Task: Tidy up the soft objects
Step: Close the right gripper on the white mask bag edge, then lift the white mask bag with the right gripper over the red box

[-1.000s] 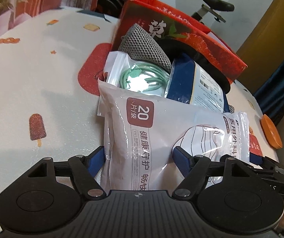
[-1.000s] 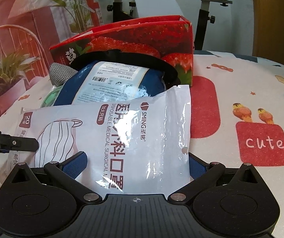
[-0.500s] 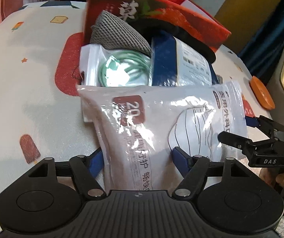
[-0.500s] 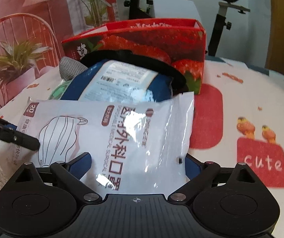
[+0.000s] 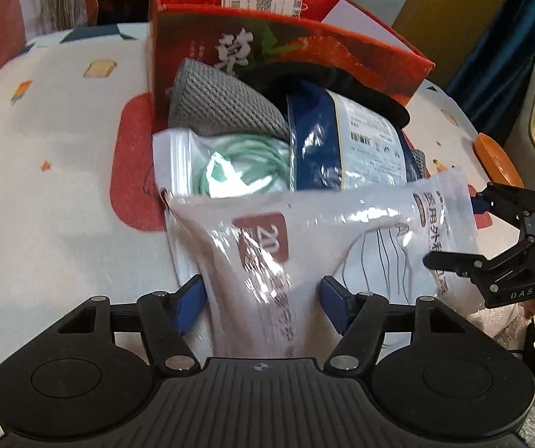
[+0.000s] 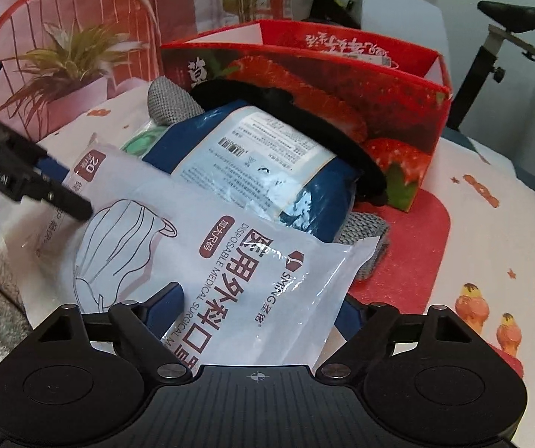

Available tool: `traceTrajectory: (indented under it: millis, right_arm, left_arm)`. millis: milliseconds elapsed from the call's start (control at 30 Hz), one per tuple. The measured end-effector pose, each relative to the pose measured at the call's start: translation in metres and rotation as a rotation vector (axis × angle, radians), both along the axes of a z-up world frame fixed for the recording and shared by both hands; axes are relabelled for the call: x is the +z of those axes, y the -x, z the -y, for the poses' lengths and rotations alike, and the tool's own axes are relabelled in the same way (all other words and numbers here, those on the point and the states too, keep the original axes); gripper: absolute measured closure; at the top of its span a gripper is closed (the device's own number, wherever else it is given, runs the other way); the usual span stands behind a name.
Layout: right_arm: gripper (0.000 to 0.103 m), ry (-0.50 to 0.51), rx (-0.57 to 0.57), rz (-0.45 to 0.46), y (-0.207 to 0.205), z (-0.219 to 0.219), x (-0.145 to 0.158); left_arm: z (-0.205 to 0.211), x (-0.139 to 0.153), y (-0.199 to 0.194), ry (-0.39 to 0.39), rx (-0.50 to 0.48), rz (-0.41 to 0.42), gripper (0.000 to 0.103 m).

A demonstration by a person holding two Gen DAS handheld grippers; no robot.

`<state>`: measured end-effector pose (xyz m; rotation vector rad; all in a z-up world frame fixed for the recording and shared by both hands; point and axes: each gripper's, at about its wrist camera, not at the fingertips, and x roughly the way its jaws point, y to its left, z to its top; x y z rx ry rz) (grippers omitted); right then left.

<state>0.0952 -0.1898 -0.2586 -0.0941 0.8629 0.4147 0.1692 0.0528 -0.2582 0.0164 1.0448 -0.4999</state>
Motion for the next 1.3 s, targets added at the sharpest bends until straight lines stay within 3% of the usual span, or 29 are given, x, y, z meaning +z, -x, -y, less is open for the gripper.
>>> traceTrajectory:
  millis: [233, 400, 500, 600, 733, 933, 1300]
  right_arm:
    - [0.023, -0.03, 0.019, -0.037, -0.007, 0.005, -0.004]
    - [0.023, -0.022, 0.047, -0.049, -0.011, 0.002, -0.004]
    - [0.026, -0.026, 0.053, -0.073, -0.015, 0.003, -0.003]
    - [0.037, -0.006, 0.06, -0.081, -0.015, -0.001, 0.0]
    - [0.056, 0.019, 0.059, -0.049, -0.008, -0.003, 0.012]
    - [0.075, 0.044, 0.045, 0.038, 0.006, 0.001, 0.033]
    - [0.08, 0.123, 0.053, 0.222, 0.03, 0.003, 0.078]
  left_arm:
    - [0.011, 0.009, -0.011, -0.075, -0.044, 0.019, 0.031]
    - [0.011, 0.003, -0.019, -0.043, -0.049, -0.009, 0.026]
    - [0.013, 0.004, -0.018, -0.053, -0.067, 0.0, 0.032]
    - [0.016, 0.013, -0.01, -0.092, -0.093, 0.044, 0.039]
    - [0.007, 0.021, -0.002, -0.07, -0.056, 0.078, 0.04]
    - [0.002, 0.039, 0.016, -0.054, -0.029, 0.148, 0.045]
    - [0.001, 0.08, 0.033, 0.013, 0.004, 0.271, 0.046]
